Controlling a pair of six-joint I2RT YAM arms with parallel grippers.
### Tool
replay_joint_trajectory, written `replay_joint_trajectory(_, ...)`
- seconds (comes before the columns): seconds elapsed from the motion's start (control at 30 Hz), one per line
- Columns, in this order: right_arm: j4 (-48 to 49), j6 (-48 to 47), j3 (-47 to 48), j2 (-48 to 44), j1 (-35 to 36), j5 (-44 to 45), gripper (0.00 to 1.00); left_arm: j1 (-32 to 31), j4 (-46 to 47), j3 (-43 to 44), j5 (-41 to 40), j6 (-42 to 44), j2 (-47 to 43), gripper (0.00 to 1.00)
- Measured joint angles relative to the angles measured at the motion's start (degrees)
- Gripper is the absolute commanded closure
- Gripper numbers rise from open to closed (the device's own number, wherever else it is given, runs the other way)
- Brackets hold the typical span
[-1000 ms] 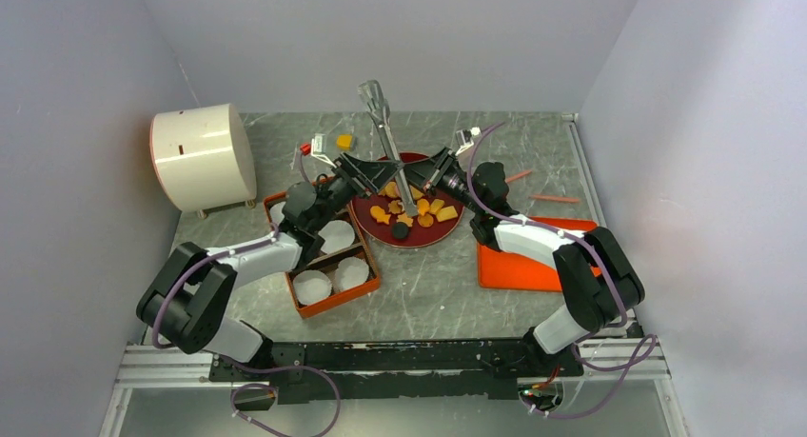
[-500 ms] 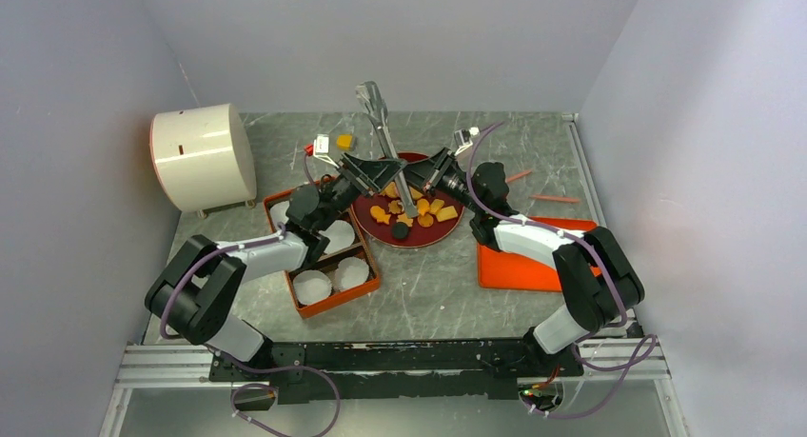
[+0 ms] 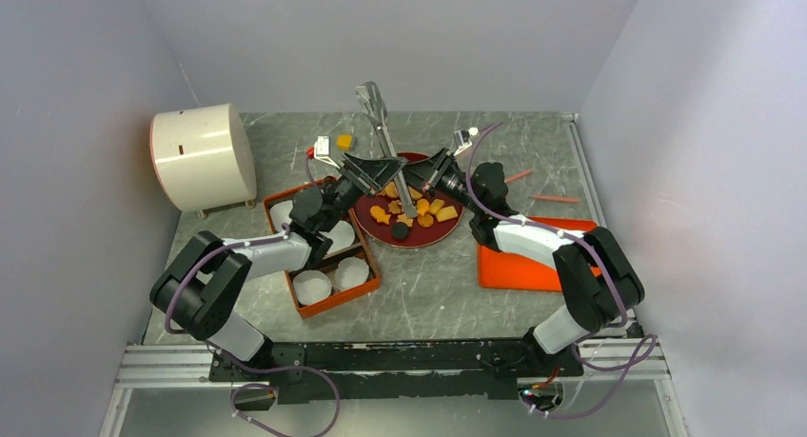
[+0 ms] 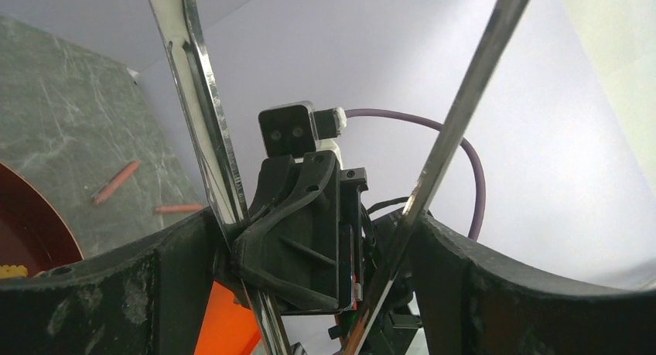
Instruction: Pack the cookies
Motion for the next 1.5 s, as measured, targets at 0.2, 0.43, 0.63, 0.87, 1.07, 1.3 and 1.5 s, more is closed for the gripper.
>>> replay_joint_trajectory(0.2,-1.62,-1.84,0.0,-0.85,0.11,0.61,0.91,-0.2,-0.2,-0.2,-1.33,-1.79,0.09,0.18)
replay_joint_trajectory(0.43,-7.17,-5.25,0.0,-3.28,0.46,1.55,0.81,-0.37,0.07,-1.18,-1.88,-3.13,0.74,0.26)
replay_joint_trajectory(0.63,-10.25,-7.19,0.0,-5.66,0.7,1.68,0.8,-0.37,0.11,-1.64,-2.1,-3.72,0.74,0.43)
replay_joint_trajectory(0.87,-10.75,-7.76,-0.39,-7.28,0.87,1.75,0.76,-0.24,0.42,-1.64,-1.53,-3.8,0.74,0.52)
replay_joint_trajectory(1.07,-12.55,-8.72,-2.03,-9.33,0.72,2.56,0.73,1.25,0.55,-2.14,-0.98,-3.85,0.74,0.55)
replay_joint_trajectory(1.3,-17.84,-11.47,-2.64,-10.54,0.72,2.58,0.71,4.28,-1.42,-2.08,-0.83,-3.13,0.61,0.57)
replay_joint_trajectory(1.5,-22.4,-15.15,-2.64,-12.39,0.52,2.6,0.69,4.85,-8.13,-0.09,0.85,-1.07,-0.68,0.57)
